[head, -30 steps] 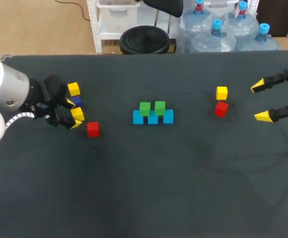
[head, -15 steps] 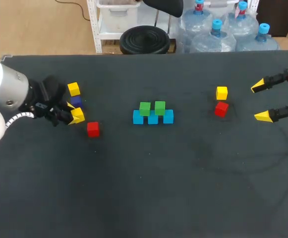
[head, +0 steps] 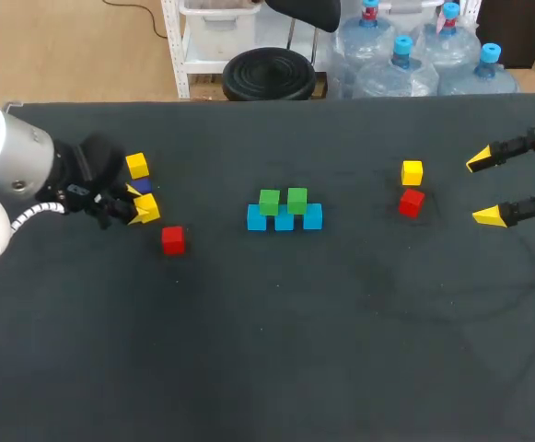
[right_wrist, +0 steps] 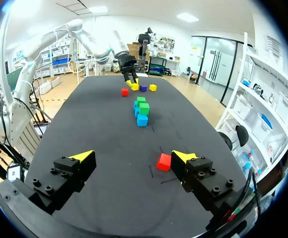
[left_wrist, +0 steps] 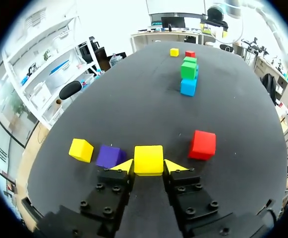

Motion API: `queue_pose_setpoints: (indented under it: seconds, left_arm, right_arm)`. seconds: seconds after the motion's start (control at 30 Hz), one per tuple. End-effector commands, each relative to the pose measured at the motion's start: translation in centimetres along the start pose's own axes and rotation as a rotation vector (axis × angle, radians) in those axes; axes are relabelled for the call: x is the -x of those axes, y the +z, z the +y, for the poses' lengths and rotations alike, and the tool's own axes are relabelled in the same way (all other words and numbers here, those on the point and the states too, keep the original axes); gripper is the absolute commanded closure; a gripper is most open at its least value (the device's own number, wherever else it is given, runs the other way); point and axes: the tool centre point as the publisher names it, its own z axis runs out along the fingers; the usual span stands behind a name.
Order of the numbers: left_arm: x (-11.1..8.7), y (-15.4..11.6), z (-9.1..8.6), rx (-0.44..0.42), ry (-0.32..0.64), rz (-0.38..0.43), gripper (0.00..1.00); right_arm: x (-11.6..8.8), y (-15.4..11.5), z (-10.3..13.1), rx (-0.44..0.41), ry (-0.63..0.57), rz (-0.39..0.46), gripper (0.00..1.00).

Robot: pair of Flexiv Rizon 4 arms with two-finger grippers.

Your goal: Place the blue cubes, place green cubes on the blue cubes, place the yellow cubes on the green cubes, then place the red cubes on the yellow cubes, and place purple cube on the red cubes.

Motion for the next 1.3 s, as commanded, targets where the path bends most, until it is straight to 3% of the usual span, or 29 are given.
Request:
queue_pose_setpoints:
  seconds: [0.03, 0.33, 0.6, 1.03, 1.3]
  left_arm:
    - [1.2, -1.3, -0.5, -0.009, 0.016, -0.003, 1.00]
    - [6.7, -3.5, -1.5, -0.113, 0.127, -0.008, 1.00]
    - [10.9, -4.6, -2.5, -0.153, 0.199, -0.037, 1.00]
    - [15.4, -2.4, -4.1, -0.222, 0.281, -0.050, 1.00]
    - [17.0, -0.2, -5.1, -0.270, 0.312, -0.042, 1.00]
  right_arm:
    - [0.0, 0.1, 0.0, 0.000, -0.001, -0.001, 0.00]
    - [0.0, 0.1, 0.0, 0.000, -0.001, -0.001, 0.00]
    - [0.0, 0.1, 0.0, 0.000, -0.001, -0.001, 0.00]
    - [0.0, 0.1, 0.0, 0.000, -0.001, -0.001, 0.00]
    - [0.0, 0.1, 0.0, 0.000, -0.001, -0.001, 0.00]
